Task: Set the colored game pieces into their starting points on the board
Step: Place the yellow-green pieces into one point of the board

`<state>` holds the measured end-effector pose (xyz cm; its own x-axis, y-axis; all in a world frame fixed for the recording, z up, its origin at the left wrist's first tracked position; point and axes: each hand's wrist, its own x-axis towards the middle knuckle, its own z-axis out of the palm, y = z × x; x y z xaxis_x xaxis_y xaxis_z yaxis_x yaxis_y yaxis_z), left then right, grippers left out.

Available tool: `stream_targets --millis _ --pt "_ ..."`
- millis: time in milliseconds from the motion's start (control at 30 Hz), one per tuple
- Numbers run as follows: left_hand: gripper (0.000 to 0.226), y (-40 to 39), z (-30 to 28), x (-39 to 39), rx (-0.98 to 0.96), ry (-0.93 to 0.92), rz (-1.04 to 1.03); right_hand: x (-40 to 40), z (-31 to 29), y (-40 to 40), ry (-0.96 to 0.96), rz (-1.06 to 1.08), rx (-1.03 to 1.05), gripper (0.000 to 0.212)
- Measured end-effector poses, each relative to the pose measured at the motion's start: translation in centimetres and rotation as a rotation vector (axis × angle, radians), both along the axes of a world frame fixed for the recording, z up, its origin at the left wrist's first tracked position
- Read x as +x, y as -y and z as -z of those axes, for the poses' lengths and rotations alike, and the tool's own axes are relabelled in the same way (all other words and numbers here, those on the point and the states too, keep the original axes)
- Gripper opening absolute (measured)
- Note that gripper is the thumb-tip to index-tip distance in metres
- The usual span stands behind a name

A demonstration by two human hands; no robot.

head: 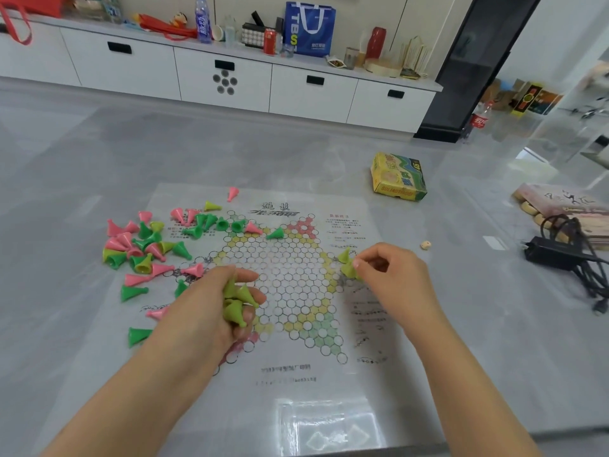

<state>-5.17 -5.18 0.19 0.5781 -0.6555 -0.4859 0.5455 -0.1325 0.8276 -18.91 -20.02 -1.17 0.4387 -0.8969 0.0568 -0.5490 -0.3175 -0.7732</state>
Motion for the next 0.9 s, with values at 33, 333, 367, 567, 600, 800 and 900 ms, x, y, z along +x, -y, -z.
stream_targets --millis 33,333,367,567,600,800,900 --pt "0.024 0.02 0.05 -0.14 0.017 0.031 0.006 -0.02 0.14 0.03 -0.04 -0.009 -0.008 0.01" --pt "0.016 -0.8 0.27 -0.5 0.087 0.314 0.126 -0.19 0.67 0.17 -0.117 -0.025 -0.049 0.013" --pt "0.016 -0.8 0.2 -0.45 0.091 0.321 0.132 -0.16 0.65 0.17 -0.117 -0.027 -0.049 0.013" --pt "0.016 -0.85 0.13 -0.41 0.098 0.34 0.139 -0.14 0.69 0.21 -0.119 -0.039 -0.042 0.015" --pt "0.015 -0.84 0.13 -0.36 0.096 0.331 0.136 -0.15 0.73 0.23 -0.117 -0.039 -0.041 0.015" --pt "0.021 -0.87 0.13 -0.26 0.076 0.292 0.127 -0.41 0.62 0.24 -0.125 -0.065 -0.063 0.015" --pt "0.023 -0.81 0.18 -0.3 0.071 0.273 0.127 -0.61 0.0 0.12 -0.069 -0.03 -0.104 0.014"
